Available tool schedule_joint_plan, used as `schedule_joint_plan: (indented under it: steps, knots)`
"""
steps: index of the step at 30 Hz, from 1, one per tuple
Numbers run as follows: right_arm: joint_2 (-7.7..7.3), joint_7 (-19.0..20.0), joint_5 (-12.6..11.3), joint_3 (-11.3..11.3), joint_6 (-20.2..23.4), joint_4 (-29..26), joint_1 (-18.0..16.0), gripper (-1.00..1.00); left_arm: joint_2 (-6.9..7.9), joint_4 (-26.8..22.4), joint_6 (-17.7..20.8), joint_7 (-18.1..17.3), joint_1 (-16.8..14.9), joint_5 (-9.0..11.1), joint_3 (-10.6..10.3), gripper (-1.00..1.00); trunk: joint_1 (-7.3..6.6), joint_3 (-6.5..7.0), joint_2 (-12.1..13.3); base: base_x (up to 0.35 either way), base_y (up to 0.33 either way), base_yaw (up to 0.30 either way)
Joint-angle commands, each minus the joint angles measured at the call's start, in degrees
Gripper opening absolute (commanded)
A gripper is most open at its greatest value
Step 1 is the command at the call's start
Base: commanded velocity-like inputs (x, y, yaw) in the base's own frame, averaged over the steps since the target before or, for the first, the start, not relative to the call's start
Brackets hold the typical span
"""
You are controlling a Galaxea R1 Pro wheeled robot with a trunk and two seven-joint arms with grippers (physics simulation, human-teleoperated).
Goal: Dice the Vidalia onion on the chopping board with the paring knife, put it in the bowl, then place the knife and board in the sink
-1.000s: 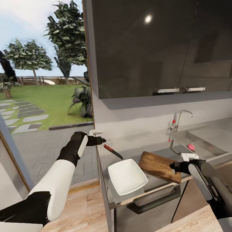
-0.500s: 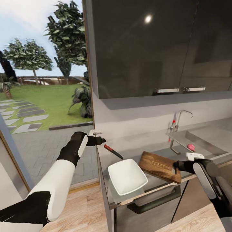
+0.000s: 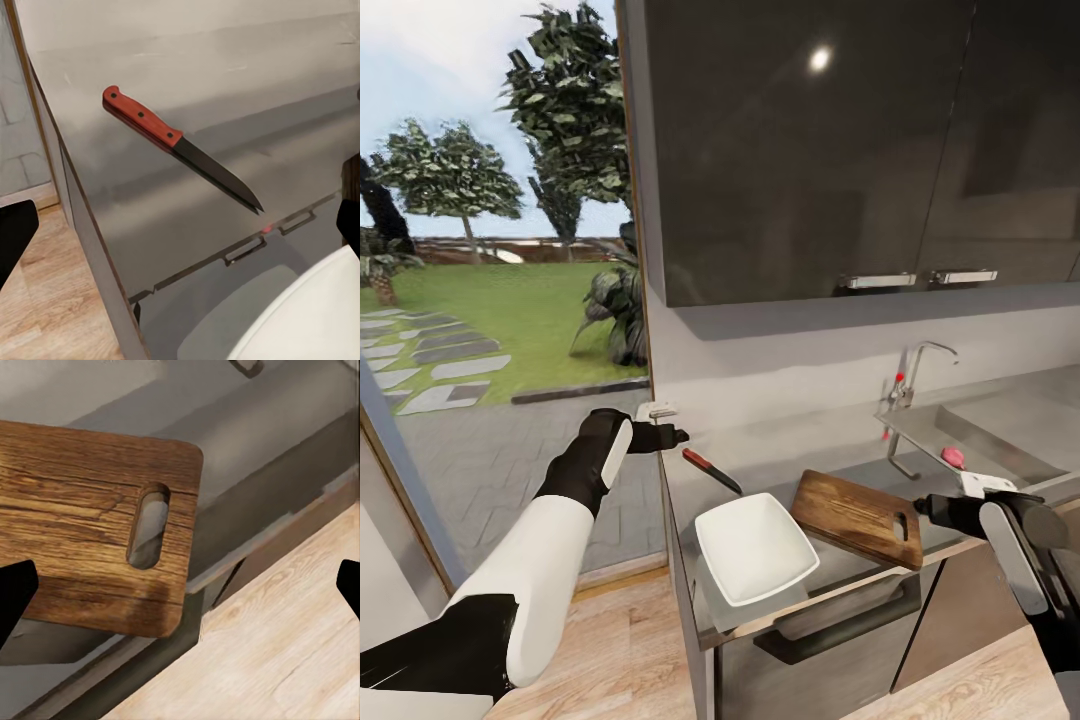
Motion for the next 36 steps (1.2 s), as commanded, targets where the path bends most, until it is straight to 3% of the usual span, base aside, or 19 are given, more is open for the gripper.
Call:
schedule_joint_plan:
  steps: [1,14,26,36]
  knots:
    - [-0.02,-0.48,-0.68,-1.13,0.12,-0.04,-0.02,1.0,-0.07,-0.03,0.28,-0.16,-0.02,0.0,0.29,1.0,0.02,-0.03,-0.05,0.0,0.0,0.0]
    - [0.02,-0.37,-0.73,-4.95,0.1,-0.04,-0.02,1.0,-0.07,-0.03,0.28,-0.16,-0.02,0.01,0.29,1.0,0.02,-0.03,-0.05,0.0,0.0,0.0]
    - [2.11,-0.45,-0.72,-5.4,0.28,-0.04,-0.02,1.0,-0.04,-0.03,0.28,-0.16,-0.02,0.02,0.29,1.0,0.02,-0.03,-0.05,0.086,0.038,0.0]
    - [2.54,-0.46,-0.75,-5.41,0.28,-0.04,-0.02,1.0,0.04,-0.04,0.35,-0.16,-0.02,0.02,0.29,1.0,0.02,-0.03,-0.05,0.122,0.066,0.0]
